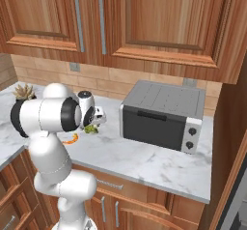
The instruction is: Open the fridge, remove the pear, broccoli, and shrimp, and place them on any counter.
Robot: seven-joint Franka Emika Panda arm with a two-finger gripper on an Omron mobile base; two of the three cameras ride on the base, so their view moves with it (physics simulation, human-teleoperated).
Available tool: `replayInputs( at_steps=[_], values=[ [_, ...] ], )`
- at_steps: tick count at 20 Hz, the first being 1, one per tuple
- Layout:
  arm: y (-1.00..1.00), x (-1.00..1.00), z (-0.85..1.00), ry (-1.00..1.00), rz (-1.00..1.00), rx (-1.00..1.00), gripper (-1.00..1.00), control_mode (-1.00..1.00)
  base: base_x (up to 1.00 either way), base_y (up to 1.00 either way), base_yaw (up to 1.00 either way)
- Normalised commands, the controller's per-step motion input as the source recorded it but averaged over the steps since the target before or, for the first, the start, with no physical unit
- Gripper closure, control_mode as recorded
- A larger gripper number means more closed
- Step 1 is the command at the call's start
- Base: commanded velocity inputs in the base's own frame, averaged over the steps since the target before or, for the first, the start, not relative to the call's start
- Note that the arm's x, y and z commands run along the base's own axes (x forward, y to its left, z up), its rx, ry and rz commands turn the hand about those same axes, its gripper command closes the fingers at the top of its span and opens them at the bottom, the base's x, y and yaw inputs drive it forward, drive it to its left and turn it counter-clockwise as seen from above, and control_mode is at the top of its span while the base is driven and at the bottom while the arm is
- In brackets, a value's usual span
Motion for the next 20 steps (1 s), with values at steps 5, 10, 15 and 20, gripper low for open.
replayInputs(
  at_steps=[5,10,15,20],
  values=[
    [-0.05,-0.43,0.54,-0.17,-0.06,0.00,-1.00,-1.00,0.00,0.00,0.00],
    [0.00,-0.41,0.82,-0.08,-0.11,0.01,-1.00,-1.00,0.00,0.00,0.00],
    [-0.01,-0.52,1.00,0.00,-0.12,0.07,-1.00,-1.00,0.00,0.00,0.00],
    [-0.09,-0.73,1.00,0.00,-0.18,0.12,-1.00,-1.00,0.00,0.00,0.00]
  ],
)
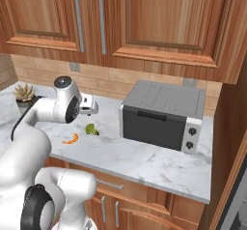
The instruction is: Open the fridge, remove the pear, broccoli, and shrimp, and place them on any counter.
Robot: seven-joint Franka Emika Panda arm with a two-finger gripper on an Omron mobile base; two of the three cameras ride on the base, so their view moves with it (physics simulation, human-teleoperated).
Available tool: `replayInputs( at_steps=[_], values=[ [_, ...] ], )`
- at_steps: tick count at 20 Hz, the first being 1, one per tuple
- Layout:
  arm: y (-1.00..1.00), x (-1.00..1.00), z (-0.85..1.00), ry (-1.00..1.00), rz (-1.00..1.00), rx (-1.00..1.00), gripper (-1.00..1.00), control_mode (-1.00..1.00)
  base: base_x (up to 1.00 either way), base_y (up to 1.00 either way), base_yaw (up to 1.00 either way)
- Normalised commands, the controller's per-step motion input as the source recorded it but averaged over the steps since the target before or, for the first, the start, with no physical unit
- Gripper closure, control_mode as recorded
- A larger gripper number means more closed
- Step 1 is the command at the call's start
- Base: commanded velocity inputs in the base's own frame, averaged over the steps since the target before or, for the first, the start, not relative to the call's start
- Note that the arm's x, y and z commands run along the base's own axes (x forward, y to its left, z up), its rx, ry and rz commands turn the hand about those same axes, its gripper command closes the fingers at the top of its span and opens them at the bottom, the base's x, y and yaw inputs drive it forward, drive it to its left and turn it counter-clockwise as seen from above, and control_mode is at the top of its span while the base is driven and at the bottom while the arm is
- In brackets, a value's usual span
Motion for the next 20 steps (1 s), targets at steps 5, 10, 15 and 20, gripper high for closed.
replayInputs(
  at_steps=[5,10,15,20],
  values=[
    [-0.17,-0.93,0.92,0.00,-0.25,0.13,-1.00,-1.00,0.00,0.00,0.00],
    [-0.38,-0.99,0.81,0.00,-0.29,0.14,-1.00,-1.00,0.00,0.00,0.00],
    [-0.39,-0.62,0.88,-0.03,-0.19,0.06,-1.00,-1.00,0.00,0.00,0.00],
    [-0.30,-0.60,0.71,-0.10,0.00,0.00,-1.00,-1.00,0.00,0.00,0.00]
  ],
)
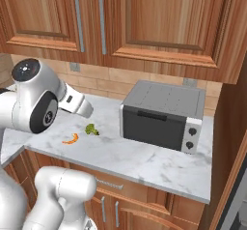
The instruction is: Open the fridge, remove the pear, broccoli, and shrimp, and place them on any counter.
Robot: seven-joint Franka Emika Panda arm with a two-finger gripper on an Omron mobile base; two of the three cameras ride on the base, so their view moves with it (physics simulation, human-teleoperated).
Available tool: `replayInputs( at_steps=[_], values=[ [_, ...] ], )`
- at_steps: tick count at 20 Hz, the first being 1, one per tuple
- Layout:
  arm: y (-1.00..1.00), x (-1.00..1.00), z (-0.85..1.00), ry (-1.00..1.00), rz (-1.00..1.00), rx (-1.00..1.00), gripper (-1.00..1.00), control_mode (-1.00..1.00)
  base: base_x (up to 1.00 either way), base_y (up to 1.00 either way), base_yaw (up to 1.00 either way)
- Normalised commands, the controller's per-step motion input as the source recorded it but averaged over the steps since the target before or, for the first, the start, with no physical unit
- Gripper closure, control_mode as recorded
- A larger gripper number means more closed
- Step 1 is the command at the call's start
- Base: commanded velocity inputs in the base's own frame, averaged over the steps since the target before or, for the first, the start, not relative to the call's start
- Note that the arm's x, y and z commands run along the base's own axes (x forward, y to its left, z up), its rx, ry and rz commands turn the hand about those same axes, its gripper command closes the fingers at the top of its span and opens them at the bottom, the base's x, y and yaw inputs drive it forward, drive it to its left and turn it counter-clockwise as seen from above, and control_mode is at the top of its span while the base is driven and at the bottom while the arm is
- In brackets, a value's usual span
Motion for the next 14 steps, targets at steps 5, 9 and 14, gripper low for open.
replayInputs(
  at_steps=[5,9,14],
  values=[
    [-0.08,-0.60,0.17,0.00,0.02,-0.02,-1.00,-1.00,0.00,0.00,0.00],
    [0.00,0.00,0.00,0.00,0.00,0.00,-1.00,-1.00,0.00,0.00,0.00],
    [0.00,0.00,0.00,0.00,0.00,0.00,-1.00,-1.00,0.00,0.00,0.00]
  ],
)
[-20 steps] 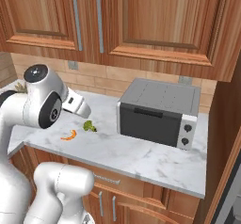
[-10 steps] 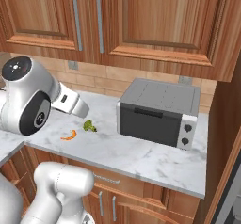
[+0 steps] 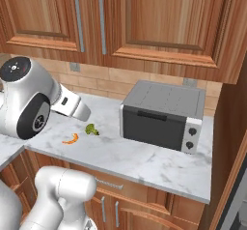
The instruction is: Open the fridge, remove the pear, broccoli, and shrimp, and place them on any counter.
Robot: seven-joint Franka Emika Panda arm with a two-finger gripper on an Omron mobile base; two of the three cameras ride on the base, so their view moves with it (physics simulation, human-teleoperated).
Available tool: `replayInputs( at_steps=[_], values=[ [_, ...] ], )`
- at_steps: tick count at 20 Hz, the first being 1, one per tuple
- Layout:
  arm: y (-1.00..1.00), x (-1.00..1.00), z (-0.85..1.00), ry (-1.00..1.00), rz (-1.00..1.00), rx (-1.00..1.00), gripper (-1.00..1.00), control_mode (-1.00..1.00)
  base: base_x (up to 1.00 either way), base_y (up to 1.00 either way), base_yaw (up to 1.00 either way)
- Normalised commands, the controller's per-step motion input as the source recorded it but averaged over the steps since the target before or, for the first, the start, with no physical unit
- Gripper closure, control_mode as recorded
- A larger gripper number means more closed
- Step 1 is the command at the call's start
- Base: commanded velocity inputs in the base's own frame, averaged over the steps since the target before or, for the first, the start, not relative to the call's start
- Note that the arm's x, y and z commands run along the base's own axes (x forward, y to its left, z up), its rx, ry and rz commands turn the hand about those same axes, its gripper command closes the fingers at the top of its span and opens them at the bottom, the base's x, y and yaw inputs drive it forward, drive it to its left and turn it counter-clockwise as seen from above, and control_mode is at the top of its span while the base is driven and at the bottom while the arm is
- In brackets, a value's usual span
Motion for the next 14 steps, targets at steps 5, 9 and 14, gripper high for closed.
replayInputs(
  at_steps=[5,9,14],
  values=[
    [0.00,0.00,0.00,0.00,0.00,0.00,-1.00,-1.00,0.00,0.00,0.00],
    [0.00,0.00,0.00,0.00,0.00,0.00,-1.00,1.00,-0.93,-0.06,-0.06],
    [0.00,0.00,0.00,0.00,0.00,0.00,-1.00,1.00,-1.00,-0.30,-0.13]
  ],
)
